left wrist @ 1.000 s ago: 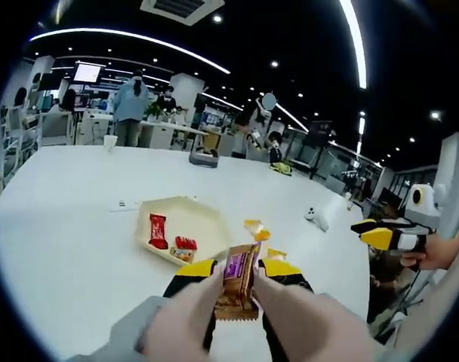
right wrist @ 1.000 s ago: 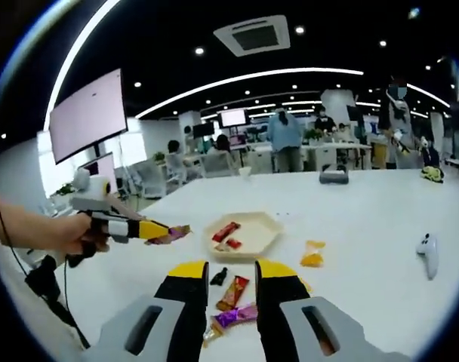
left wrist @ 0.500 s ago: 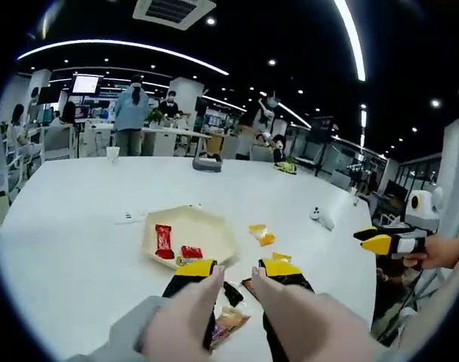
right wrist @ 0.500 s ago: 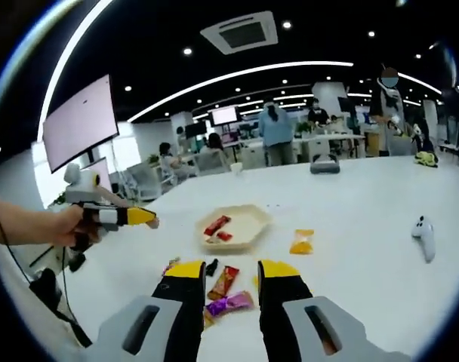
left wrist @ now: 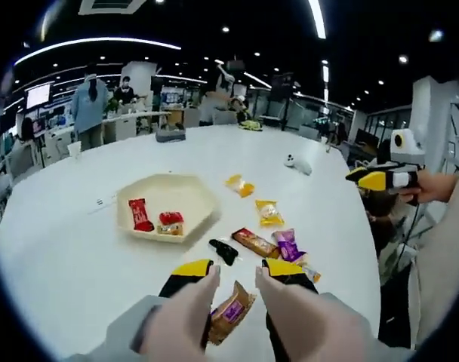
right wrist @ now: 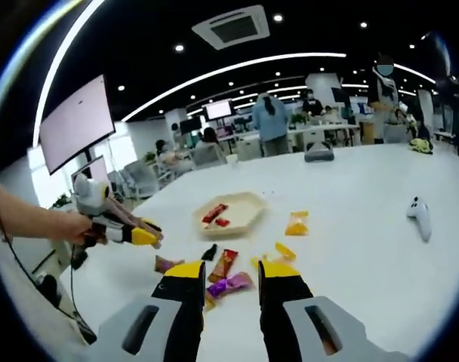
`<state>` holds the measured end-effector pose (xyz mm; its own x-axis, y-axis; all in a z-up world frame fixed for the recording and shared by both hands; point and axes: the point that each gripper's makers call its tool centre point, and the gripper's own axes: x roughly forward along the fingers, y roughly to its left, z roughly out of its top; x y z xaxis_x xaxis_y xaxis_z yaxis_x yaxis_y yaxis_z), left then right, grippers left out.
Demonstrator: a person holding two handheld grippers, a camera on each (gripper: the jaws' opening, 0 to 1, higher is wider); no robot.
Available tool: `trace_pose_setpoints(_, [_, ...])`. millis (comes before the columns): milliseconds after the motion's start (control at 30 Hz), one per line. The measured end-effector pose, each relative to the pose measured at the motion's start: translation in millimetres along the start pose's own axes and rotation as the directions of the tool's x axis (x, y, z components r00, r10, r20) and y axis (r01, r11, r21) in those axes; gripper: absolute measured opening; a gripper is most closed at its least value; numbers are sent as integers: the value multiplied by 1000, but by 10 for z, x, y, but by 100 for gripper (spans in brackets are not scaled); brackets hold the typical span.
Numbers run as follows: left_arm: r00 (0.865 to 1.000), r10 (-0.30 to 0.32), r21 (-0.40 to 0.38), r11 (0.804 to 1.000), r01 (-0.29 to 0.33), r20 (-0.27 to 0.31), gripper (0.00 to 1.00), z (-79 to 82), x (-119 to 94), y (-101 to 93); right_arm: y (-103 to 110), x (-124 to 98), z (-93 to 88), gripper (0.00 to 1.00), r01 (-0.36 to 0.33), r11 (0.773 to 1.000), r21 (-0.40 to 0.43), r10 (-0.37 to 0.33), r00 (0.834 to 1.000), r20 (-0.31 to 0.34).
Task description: Place the target food into the container with the food tongs after gripping and lifting it, then release it inside without dropping or visibly crushing the food.
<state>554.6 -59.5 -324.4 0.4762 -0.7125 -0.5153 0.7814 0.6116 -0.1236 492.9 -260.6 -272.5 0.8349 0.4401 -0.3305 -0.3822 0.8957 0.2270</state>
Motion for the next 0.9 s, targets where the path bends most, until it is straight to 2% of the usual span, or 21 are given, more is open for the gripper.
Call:
trace_pose_setpoints(100, [993,-62,93,993,71,-101,24,-202,65,-55,-76,-49,-69,27,37,999,22,-37,999,-11])
trace_pose_setpoints(233, [985,-98,134,984,117,-143,24,-283,109,-95,-119,-93,-101,27,67,997,28,-66,998,-18])
trace_pose_setpoints(267, [976,-118,174,973,150,-182,24,-352,137,-110,-155,-148,-118,27,96,994,44,-95,995,-20])
trace_pose_setpoints(333, [962,-148,208,958,197,-229,24,-442,169,-134,-169,-180,-136,27,111,992,53,-110,994,-21])
trace_pose_setpoints(467, [959,-149,221,954,204,-240,24,-449,236,-86,-197,-212,-195,27,136,989,56,-134,990,-36])
trace_pose_setpoints(600, [945,-164,270,932,242,-282,24,-516,285,-121,-209,-227,-199,27,148,986,72,-146,989,-34])
trace_pose_setpoints(633, [942,-167,286,924,252,-291,24,-530,293,-134,-211,-228,-197,27,152,986,70,-150,988,-33])
trace_pose_setpoints(667, [930,-173,308,910,277,-325,24,-596,296,-152,-214,-227,-194,27,154,985,72,-152,988,-32])
trace_pose_setpoints(700, [924,-173,316,905,286,-342,24,-623,296,-165,-215,-225,-194,27,156,985,76,-154,988,-31])
trace_pose_setpoints(733, [921,-174,359,883,303,-349,24,-614,297,-200,-215,-220,-192,27,159,984,82,-157,987,-30])
trace_pose_setpoints(767, [924,-173,378,874,304,-342,24,-581,289,-226,-211,-217,-190,27,160,984,81,-158,987,-31])
trace_pose_setpoints(833, [927,-173,365,883,296,-334,24,-553,268,-233,-202,-219,-176,27,161,984,78,-159,987,-26])
trace_pose_setpoints(900, [930,-163,373,882,287,-329,24,-543,264,-202,-197,-216,-181,27,162,983,86,-160,987,-27])
